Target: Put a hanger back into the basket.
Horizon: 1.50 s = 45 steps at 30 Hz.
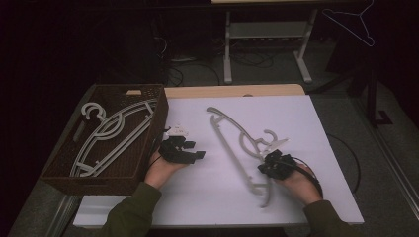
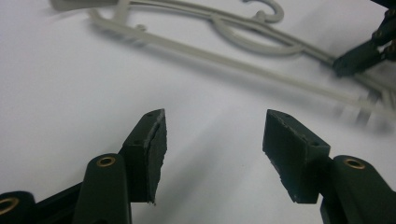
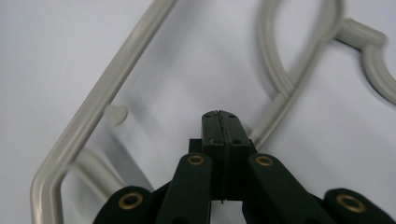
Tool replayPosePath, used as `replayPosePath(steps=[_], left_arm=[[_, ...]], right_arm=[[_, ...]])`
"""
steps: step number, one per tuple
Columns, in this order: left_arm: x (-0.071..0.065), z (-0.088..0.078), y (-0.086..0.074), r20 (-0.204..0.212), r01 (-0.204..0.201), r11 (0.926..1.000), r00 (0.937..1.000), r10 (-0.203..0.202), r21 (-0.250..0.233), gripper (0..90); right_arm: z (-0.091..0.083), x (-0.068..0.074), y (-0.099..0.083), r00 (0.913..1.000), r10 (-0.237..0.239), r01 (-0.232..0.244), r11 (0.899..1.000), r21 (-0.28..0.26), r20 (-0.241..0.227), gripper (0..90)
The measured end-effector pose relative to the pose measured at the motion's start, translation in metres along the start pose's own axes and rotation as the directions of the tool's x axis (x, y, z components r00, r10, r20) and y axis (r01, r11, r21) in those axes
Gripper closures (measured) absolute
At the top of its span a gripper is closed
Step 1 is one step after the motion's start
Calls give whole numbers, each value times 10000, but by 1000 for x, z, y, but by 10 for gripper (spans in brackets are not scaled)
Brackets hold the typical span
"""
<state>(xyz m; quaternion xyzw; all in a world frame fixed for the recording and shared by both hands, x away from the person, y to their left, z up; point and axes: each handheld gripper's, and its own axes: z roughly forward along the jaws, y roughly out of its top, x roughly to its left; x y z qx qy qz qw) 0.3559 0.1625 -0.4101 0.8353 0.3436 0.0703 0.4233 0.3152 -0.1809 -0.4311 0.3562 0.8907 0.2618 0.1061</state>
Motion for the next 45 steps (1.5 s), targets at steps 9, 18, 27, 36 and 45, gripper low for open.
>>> replayPosePath(steps=[9,18,27,36,45], left_arm=[[-1,0,0,-25,-26,10000,10000,26,8,388],[0,-1,-1,2,-87,10000,10000,87,39,385],[-1,-2,-1,13,-71,10000,10000,71,15,380],[-2,0,-1,-19,-77,10000,10000,77,47,379],[-1,-2,-1,-121,-95,10000,9999,95,1,379]], right_arm=[[-8,-12,30,9852,1482,-1626,9674,-1943,-862,669],[42,-10,96,9832,1712,-1804,9652,-1894,-639,625],[67,-3,105,9854,1629,-1674,9805,-1027,-503,676],[69,-2,105,9860,1538,-1583,9847,-735,-638,734],[64,-1,103,9923,1054,-1101,9910,-756,-647,804]])
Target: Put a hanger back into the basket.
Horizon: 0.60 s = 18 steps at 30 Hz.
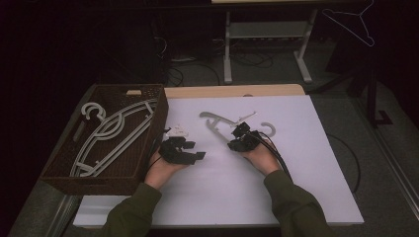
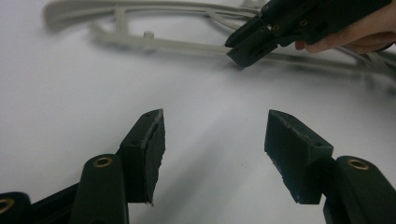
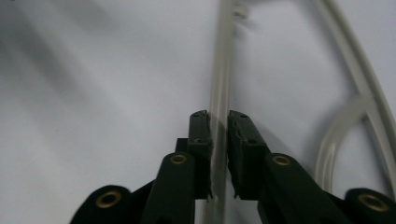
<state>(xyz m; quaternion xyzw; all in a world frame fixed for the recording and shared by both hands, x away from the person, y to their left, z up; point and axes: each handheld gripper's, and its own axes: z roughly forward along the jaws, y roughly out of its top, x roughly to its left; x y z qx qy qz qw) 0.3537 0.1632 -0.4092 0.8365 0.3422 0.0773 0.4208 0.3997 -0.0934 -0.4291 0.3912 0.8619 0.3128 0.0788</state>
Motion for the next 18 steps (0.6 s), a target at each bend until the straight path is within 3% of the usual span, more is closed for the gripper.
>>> replayPosePath(steps=[4,7,10,13,16,18], left_arm=[[1,-2,0,-37,-31,10000,10000,31,-61,379],[1,-3,1,-84,29,9999,10000,-30,-112,379],[2,-4,1,-121,82,9998,9999,-84,-181,380],[2,-5,2,-146,119,9996,9998,-123,-259,382],[3,-6,2,-145,113,9998,9998,-116,-187,383],[3,-5,1,-153,168,9997,9997,-171,-200,385]], right_arm=[[-3,6,-4,9973,-675,676,9977,26,-302,805],[-8,14,-10,9891,-1240,1240,9923,-49,-791,804],[-12,27,-18,9757,-1702,1698,9854,-144,-1382,804],[-16,38,-27,9527,-2537,2548,9669,-156,-1672,804],[-20,51,-37,9240,-3137,3164,9483,-236,-2185,804],[-22,58,-42,9003,-3596,3635,9311,-310,-2451,804]])
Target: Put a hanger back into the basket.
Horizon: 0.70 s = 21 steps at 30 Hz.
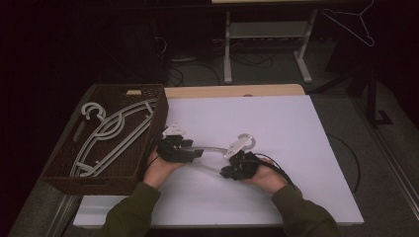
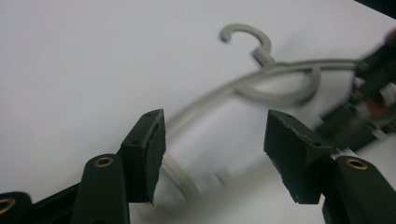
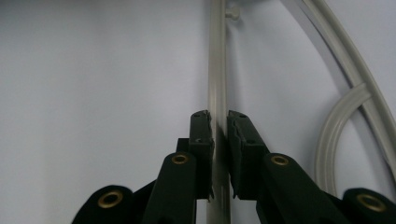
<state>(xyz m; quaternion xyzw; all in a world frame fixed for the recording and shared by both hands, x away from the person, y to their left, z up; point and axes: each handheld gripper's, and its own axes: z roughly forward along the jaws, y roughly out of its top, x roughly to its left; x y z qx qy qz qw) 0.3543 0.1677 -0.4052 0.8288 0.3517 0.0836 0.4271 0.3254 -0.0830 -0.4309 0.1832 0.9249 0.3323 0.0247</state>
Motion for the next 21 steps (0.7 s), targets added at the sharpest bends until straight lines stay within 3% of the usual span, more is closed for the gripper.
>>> replayPosePath(steps=[4,7,9,11,12,14,18,20,21], left_arm=[[0,1,0,35,-124,9999,9999,124,-48,385],[0,1,-1,52,-91,10000,9999,91,34,385],[-1,2,-1,65,-112,9999,9999,112,54,385],[-2,3,-1,76,50,10000,10000,-50,-80,387],[-1,2,-1,78,-132,9999,9999,132,67,387],[-1,1,-1,114,-116,9999,9999,115,93,389],[-1,2,-1,150,-226,9997,9996,225,120,392],[-2,2,-1,181,-65,9999,9998,63,143,393],[-2,2,-1,192,-105,9998,9998,102,152,393]], right_arm=[[-3,20,-7,9945,-687,688,9976,-16,-787,803],[-5,31,-13,9862,-976,977,9952,-58,-1337,802],[-6,35,-17,9847,-998,991,9950,-119,-1427,794],[-8,36,-19,9862,-861,839,9962,-215,-1414,717],[-10,36,-20,9872,-751,726,9971,-227,-1410,687],[-20,33,-24,9910,-562,518,9979,-392,-1211,663],[-48,24,-39,9977,191,-246,9962,-837,-651,699],[-62,20,-51,9937,1035,-1069,9904,-879,-433,761],[-68,16,-58,9927,1190,-1201,9891,-847,-186,791]])
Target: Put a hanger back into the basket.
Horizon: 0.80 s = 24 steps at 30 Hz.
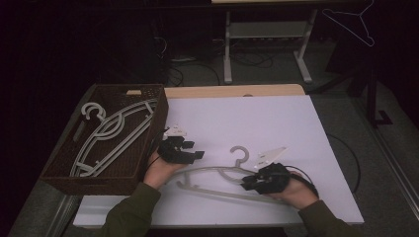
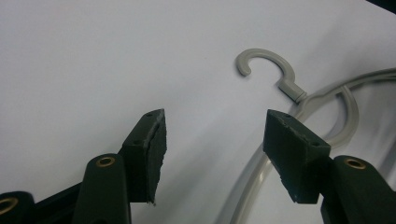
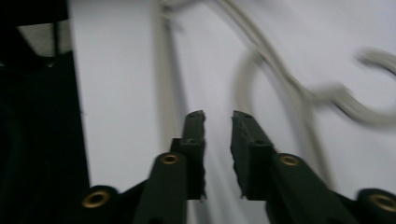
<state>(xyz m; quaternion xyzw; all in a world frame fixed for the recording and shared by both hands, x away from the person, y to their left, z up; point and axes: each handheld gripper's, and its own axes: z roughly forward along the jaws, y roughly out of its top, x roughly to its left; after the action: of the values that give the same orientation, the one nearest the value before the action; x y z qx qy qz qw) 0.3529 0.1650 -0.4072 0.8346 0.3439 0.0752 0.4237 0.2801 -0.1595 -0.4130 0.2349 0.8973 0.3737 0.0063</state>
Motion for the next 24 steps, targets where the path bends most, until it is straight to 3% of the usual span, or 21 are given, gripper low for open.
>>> replayPosePath(steps=[4,7,11,14,19,24], left_arm=[[-1,0,1,34,43,10000,10000,-43,-48,393],[-2,0,1,58,35,10000,10000,-34,-39,393],[-2,1,0,113,58,10000,9999,-58,-39,392],[-1,0,-1,127,-30,10000,9999,29,47,392],[-2,1,-1,171,21,10000,9999,-21,-21,392],[-2,2,-1,203,-74,9999,9998,73,94,393]], right_arm=[[-18,-15,-25,9941,682,-697,9975,151,841,891],[-26,-21,-36,9888,1053,-1098,9933,372,1055,897],[-25,-26,-45,9840,1160,-1270,9890,754,1352,898],[-22,-31,-46,9820,1058,-1218,9878,969,1563,898],[-19,-41,-39,9706,1023,-1267,9868,1009,2180,899],[-13,-70,-27,9483,1205,-1528,9842,897,2936,899]])
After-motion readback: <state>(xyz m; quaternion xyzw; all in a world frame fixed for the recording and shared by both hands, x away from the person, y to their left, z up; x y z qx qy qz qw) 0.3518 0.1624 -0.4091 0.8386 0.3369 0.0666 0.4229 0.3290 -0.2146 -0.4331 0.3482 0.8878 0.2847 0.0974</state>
